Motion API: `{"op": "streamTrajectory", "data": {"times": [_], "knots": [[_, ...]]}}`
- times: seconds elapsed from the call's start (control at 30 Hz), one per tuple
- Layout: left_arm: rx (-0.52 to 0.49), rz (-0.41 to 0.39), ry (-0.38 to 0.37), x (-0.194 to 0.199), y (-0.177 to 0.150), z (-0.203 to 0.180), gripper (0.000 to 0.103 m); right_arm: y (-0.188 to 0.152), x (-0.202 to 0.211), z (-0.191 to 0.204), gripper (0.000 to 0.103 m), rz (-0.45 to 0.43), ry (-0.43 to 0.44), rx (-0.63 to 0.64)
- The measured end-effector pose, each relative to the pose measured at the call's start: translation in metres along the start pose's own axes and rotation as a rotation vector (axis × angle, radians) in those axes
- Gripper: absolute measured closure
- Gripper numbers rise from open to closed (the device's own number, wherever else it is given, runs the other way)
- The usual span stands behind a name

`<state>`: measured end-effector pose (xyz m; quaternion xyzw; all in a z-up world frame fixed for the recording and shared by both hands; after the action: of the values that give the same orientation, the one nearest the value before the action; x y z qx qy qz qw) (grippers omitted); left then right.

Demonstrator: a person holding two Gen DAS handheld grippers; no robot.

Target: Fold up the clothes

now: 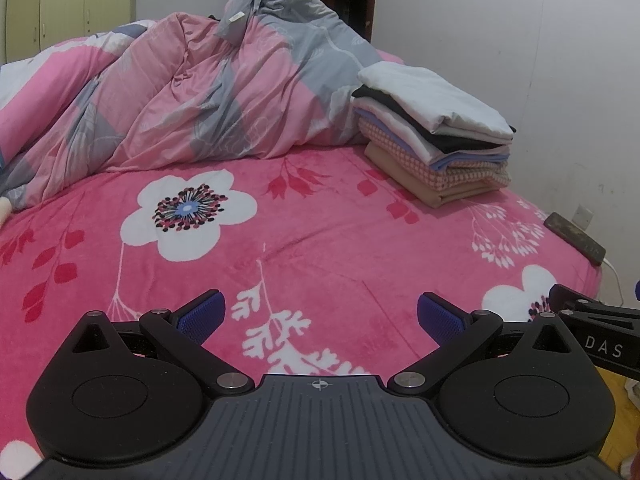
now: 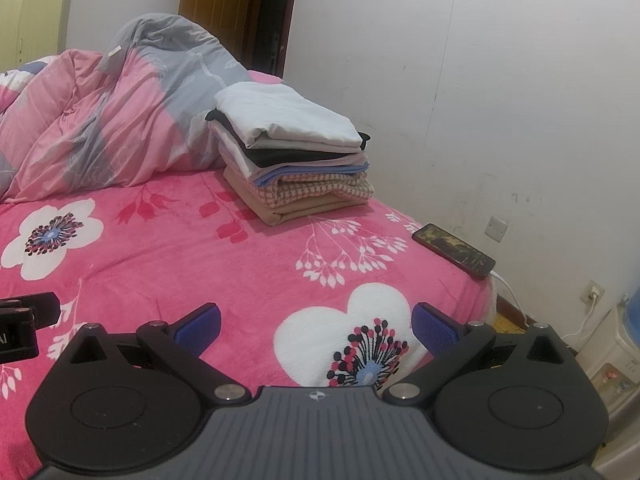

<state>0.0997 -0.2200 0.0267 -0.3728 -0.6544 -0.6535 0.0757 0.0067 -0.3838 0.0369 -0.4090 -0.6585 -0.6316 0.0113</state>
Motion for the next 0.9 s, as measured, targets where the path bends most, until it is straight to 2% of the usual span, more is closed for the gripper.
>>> {"op": "streamTrajectory", "data": {"times": [0.9], "knots": [[0.003, 0.002, 0.004, 0.0005, 0.0008, -0.0001, 0.0, 0.0016, 0.0001, 0.0023, 0.0, -0.001, 0.003, 0.005]]}}
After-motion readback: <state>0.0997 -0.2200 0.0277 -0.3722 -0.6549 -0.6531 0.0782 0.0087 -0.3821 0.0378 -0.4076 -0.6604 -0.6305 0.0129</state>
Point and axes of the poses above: each gripper's, at about its wrist camera, not at the fingertips, and x roughly against the way its jaws point, z to its left, y to its top, the point moved 7 cm from there along -x, roughly the way its jaws point, and after that the axes turned 5 degrees about x, right-handed, at the moved point
